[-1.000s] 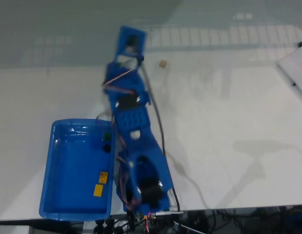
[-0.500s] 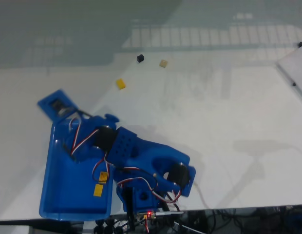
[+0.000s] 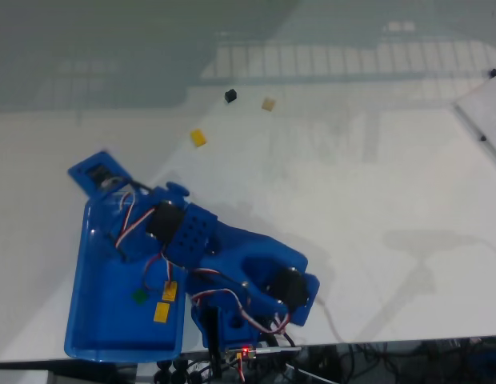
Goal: Pick up all the lego then put into the bin
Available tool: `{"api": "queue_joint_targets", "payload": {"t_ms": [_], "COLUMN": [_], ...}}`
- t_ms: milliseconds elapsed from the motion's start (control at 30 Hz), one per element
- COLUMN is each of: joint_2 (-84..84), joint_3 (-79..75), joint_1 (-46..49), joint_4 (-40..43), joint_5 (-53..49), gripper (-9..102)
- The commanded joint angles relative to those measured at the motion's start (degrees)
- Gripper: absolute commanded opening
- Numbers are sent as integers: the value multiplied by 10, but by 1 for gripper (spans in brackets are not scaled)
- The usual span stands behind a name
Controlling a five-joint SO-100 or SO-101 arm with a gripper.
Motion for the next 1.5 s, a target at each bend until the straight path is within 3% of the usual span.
{"api": "queue_joint_targets", "payload": {"t_ms": [0,133,267,600,867,1467], "joint_2": [-17,-98,-203,-399,-480,-550], "joint_3": [-24,-2,40,44,12,-52], "joint_1": [163,359,468,527,485,491], "joint_4": [-54,-220,-394,-577,-600,-600], "joint_5": [-47,-99,-172,-266,-277,-278], "gripper": [28,28,28,26,24,24]}}
